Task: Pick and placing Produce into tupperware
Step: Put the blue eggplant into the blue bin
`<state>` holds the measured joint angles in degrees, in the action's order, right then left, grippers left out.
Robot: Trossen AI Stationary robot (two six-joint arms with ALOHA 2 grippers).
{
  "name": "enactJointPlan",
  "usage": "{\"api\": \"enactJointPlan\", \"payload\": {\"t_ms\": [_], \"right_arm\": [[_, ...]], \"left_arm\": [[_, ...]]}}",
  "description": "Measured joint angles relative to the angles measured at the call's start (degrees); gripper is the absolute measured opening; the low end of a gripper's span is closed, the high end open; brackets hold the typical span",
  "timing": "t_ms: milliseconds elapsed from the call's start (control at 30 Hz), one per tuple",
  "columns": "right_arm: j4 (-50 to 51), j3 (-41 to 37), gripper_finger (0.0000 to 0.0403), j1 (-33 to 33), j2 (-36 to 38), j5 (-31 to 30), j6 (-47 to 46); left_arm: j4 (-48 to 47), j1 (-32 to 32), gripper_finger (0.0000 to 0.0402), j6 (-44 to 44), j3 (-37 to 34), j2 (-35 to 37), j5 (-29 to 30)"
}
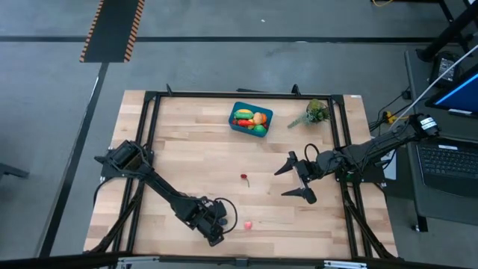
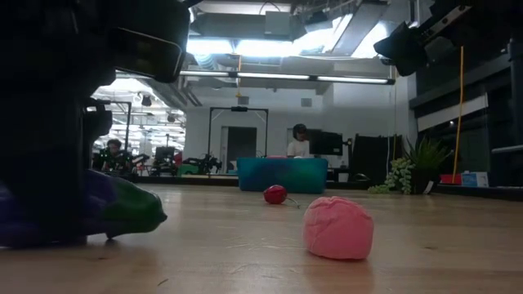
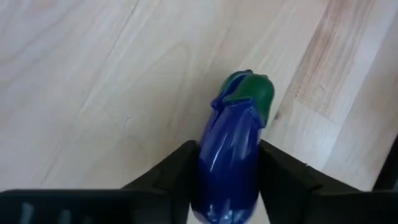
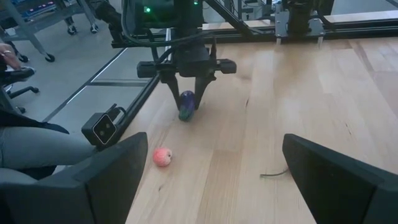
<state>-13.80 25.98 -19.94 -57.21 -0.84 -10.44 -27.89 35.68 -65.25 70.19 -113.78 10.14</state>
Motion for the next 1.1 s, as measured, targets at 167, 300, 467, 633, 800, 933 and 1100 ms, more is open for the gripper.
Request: {"api": "enactJointPlan", "payload": {"t_ms": [167,300,467,633,800,933,1100], "right_arm": [[0.00,0.02,0.0375,-0.01,0.00,-0.02,-0.01],[-0.02,0.02,0.0375,-0.02,0.00,0.00,-0.02],[-0.02,0.01,0.0375,-0.02,0.00,-0.02,-0.02],[-0.02,0.00,0.0375,-0.02,-0.02,-0.02,-0.02],[-0.02,0.02,0.0375,-0.02,-0.02,0.00,-0.04],[0.03,0.01,0.0375,-0.02,-0.02,0.00,-0.04],[0.98,0.02,0.0375,-0.07,-0.04,0.00,-0.43]], "left_arm": [[-0.10,-0.04,0.0116,-0.15,-0.06,0.00,-0.01],[-0.09,-0.04,0.0116,-0.13,-0.07,0.00,-0.01],[-0.03,-0.04,0.0116,1.26,-0.11,0.00,-0.08],[0.25,-0.07,0.0114,4.21,-0.19,0.88,-0.32],[-0.66,-0.14,0.0109,6.46,-0.47,2.65,-0.13],[-1.34,-0.15,0.0104,8.07,-0.48,5.33,2.12],[-3.48,-0.11,0.0104,9.61,-0.44,9.15,5.69]]}}
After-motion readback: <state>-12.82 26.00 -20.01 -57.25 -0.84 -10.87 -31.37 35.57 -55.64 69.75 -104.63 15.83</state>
